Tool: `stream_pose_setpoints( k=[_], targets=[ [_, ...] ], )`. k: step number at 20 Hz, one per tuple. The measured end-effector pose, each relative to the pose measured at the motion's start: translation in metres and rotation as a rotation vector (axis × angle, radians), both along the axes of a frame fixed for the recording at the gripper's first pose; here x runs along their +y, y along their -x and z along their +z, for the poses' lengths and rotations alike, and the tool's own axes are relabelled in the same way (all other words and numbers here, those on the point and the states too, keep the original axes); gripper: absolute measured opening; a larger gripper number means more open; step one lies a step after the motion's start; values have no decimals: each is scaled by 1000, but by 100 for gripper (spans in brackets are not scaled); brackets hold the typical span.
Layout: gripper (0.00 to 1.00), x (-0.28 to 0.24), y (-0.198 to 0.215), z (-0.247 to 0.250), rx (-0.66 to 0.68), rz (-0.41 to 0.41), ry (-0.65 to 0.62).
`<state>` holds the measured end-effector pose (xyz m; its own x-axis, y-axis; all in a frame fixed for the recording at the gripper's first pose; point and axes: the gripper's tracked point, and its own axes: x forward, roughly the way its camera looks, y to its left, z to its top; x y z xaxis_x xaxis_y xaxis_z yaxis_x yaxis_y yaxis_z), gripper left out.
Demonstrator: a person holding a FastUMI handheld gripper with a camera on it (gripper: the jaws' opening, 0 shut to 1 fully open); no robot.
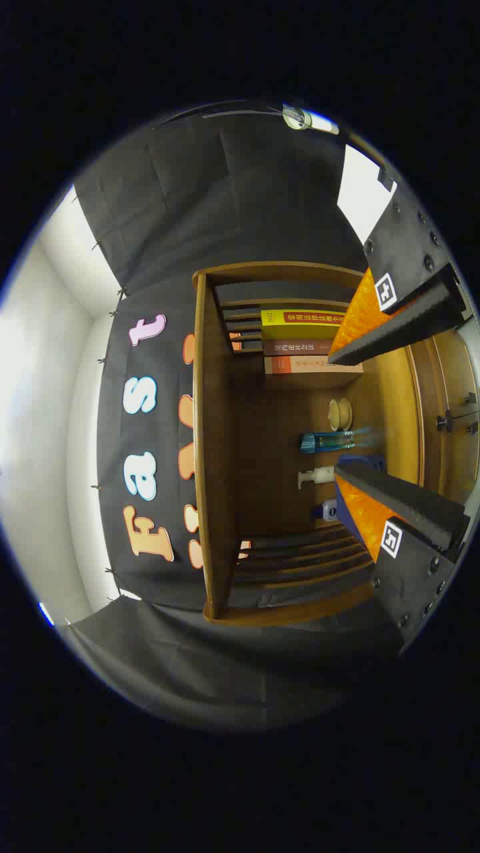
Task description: Pull open the drawer, take out the items inside it, and place them on the countertop above the cabinet.
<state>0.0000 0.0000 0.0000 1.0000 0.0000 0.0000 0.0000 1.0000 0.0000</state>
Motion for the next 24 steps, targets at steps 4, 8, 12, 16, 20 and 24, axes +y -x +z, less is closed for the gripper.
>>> stream_pose_setpoints(
  k=[4,8,12,16,20,24],
  targets=[
    [98,-1,0,0,-4,0,-2],
    [98,-3,2,-2,-3,-1,-6],
    [98,2,0,-3,-6,11,-6],
    [98,4,1,-16,7,14,2],
    [98,2,-5,-51,32,20,13],
    [98,-4,-12,-117,69,12,50]
  ],
)
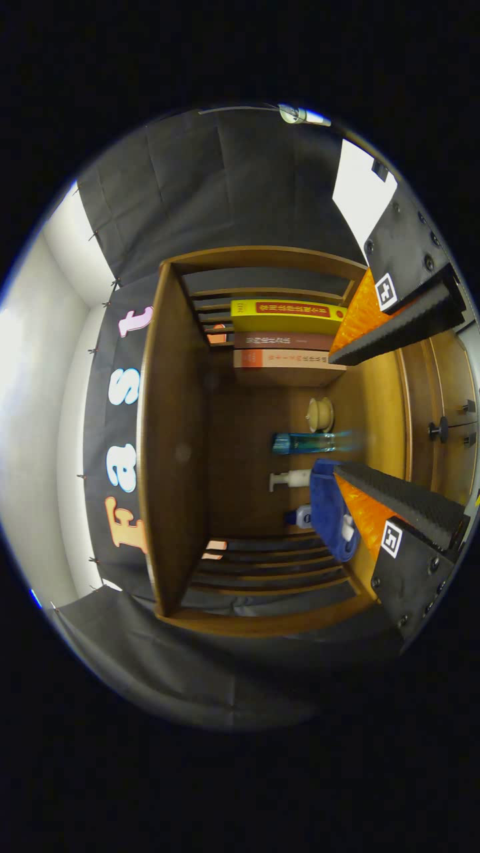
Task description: Pull open the drawer, take out the items inside it, and place them on the countertop above the cabinet.
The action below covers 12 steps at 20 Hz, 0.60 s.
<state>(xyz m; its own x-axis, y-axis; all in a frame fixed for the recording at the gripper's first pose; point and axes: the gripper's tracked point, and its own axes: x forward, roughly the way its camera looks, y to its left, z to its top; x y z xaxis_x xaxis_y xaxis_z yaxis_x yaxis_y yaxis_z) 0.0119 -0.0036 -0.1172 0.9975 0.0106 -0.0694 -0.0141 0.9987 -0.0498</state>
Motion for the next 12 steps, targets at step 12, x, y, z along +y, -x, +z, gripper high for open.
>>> stream_pose_setpoints(
  k=[12],
  targets=[
    [98,0,1,-181,198,-6,-70]
  ],
)
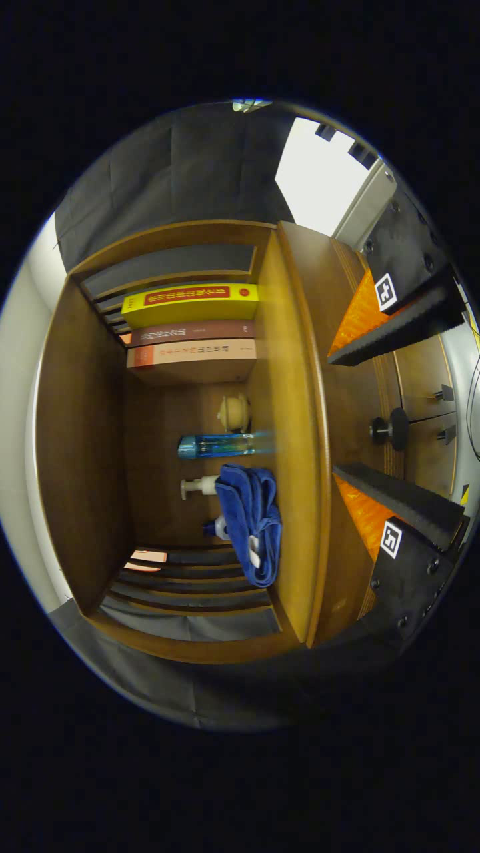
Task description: Pull open the drawer, take out the items inside it, and place them on the countertop above the cabinet.
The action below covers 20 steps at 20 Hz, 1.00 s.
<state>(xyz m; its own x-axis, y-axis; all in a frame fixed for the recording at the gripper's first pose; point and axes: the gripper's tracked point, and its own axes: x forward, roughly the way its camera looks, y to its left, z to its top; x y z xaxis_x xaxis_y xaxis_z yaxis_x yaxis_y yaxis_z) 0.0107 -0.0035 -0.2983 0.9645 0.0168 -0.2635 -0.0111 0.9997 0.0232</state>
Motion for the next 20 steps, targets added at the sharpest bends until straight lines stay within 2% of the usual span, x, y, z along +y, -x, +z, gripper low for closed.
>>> stream_pose_setpoints(
  k=[4,11,20],
  targets=[
    [95,7,1,-39,73,6,-38],
    [60,17,-2,-73,154,34,16],
    [47,18,13,-71,179,42,60]
  ],
)
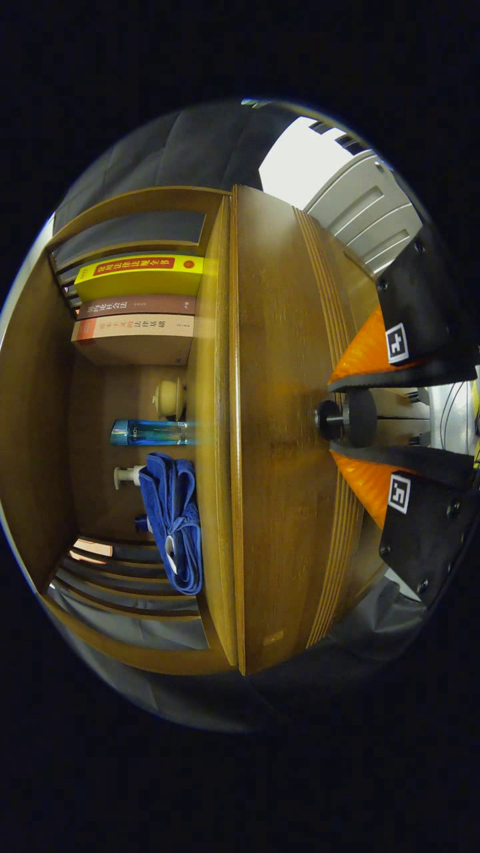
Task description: Pull open the drawer, take out the items inside it, and place them on the countertop above the cabinet.
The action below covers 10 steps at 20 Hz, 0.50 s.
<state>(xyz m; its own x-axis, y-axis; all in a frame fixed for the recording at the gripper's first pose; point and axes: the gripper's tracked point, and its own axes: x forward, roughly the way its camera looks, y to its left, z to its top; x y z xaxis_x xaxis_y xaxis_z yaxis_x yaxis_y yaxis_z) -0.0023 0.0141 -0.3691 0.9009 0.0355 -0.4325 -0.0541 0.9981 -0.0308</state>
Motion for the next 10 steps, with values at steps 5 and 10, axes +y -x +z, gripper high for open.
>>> stream_pose_setpoints(
  k=[5,10],
  targets=[
    [44,-4,34,9,21,-1,-10],
    [44,-8,70,17,44,8,-10]
  ],
)
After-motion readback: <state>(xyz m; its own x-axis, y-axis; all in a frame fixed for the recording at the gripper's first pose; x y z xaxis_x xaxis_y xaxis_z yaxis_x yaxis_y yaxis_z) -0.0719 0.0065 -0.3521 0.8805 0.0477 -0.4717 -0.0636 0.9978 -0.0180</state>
